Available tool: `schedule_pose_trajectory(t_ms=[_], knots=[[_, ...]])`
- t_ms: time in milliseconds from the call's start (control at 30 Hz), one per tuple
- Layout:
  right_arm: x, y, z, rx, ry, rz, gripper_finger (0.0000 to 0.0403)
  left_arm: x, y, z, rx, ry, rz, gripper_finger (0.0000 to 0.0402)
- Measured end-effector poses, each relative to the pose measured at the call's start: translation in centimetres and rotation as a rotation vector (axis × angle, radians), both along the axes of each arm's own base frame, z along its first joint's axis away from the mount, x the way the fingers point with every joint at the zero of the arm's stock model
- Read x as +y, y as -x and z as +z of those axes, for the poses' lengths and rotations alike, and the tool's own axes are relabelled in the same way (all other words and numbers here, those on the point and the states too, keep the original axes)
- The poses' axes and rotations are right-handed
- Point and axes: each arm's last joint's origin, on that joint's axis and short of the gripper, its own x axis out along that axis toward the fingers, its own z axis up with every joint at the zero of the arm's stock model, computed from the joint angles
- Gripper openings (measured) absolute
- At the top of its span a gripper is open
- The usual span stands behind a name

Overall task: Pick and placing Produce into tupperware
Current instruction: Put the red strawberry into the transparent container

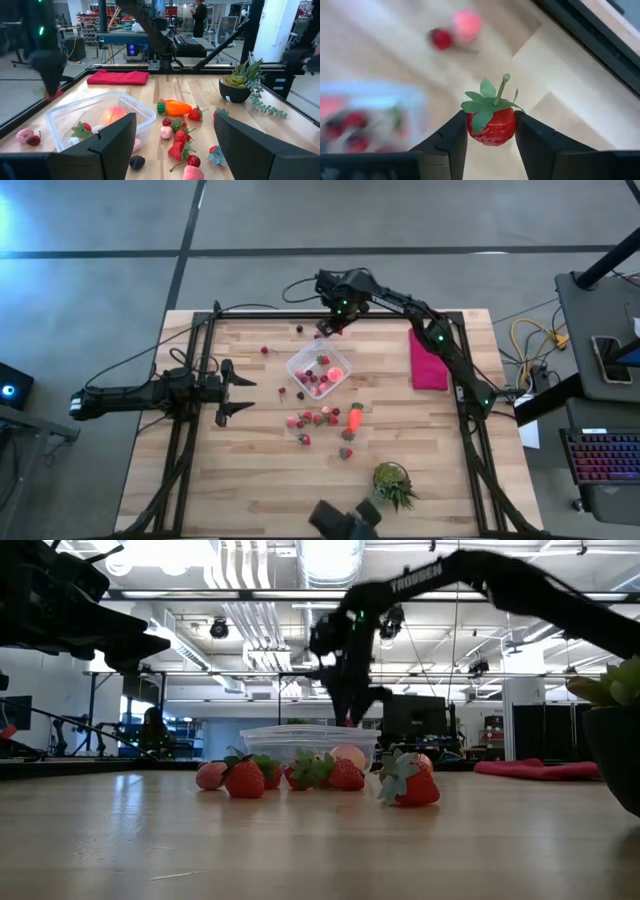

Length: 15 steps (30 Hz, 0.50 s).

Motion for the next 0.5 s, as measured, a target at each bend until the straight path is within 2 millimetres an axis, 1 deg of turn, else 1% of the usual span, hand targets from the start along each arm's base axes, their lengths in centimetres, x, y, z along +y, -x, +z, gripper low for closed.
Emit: schedule_pose_trajectory(t_ms=[133, 233, 300, 333, 400, 500], knots=[[3.8, -0.3, 4.0, -0.074, 0.007, 0.123, 0.0141, 0.0, 0.0, 0.0, 0.000, 0.000, 0.000, 0.0255], [6.9, -1.1, 5.6, -0.115, 0.024, 0.209, 0.0151, 0.0, 0.0, 0.0, -0.001, 0.000, 0.000, 0.0255], [8.5, -1.9, 5.8, -0.126, 0.037, 0.246, 0.0161, 0.0, 0.0, 0.0, 0.000, 0.000, 0.000, 0.0255], [9.0, -2.2, 5.5, -0.120, 0.040, 0.259, 0.0166, 0.0, 0.0, 0.0, 0.000, 0.000, 0.000, 0.0255], [9.8, -3.1, 4.6, -0.105, 0.051, 0.278, 0.0176, 0.0, 0.0, 0.0, 0.000, 0.000, 0.000, 0.0255], [10.6, -4.2, 2.6, -0.063, 0.049, 0.277, 0.0194, 0.0, 0.0, 0.0, 0.000, 0.000, 0.000, 0.0255]])
